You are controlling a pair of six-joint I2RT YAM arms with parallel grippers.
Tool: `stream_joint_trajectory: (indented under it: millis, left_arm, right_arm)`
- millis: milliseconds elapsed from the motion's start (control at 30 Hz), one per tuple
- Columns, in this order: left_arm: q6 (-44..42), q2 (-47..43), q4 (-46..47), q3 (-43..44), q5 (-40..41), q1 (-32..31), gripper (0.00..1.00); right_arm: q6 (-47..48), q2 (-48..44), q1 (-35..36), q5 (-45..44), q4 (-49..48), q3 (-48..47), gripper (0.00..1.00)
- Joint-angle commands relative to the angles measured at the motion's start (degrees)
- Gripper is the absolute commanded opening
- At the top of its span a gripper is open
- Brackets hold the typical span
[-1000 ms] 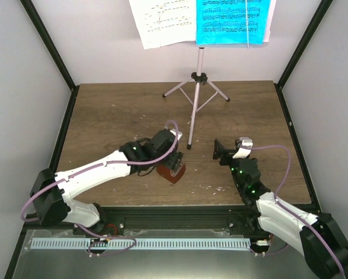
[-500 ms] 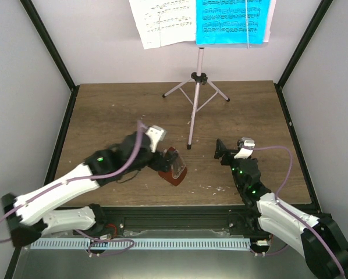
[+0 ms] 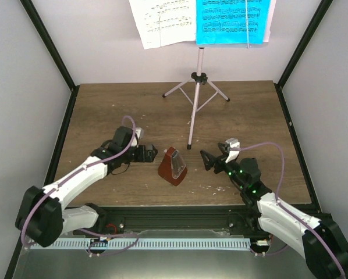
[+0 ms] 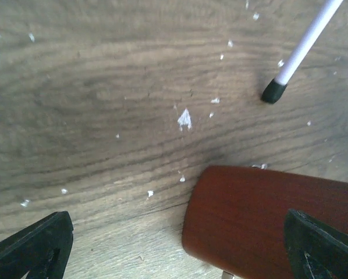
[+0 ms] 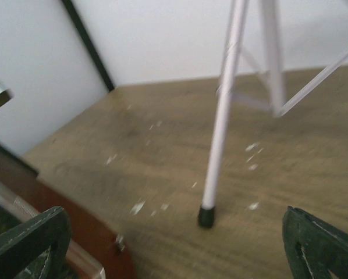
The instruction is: Pack up the instrument practice props
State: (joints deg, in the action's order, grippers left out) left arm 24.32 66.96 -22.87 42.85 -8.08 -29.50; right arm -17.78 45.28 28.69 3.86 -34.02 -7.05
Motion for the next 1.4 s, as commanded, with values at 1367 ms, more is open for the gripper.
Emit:
stream_joint_trajectory:
  millis: [1367]
  left_arm:
    - [5.1,10.9,8.8,-3.9,5.3,-22.3,0.9]
  right_arm:
    - [-6.2,-5.9,-0.2,-16.5,15.4,-1.1,1.0]
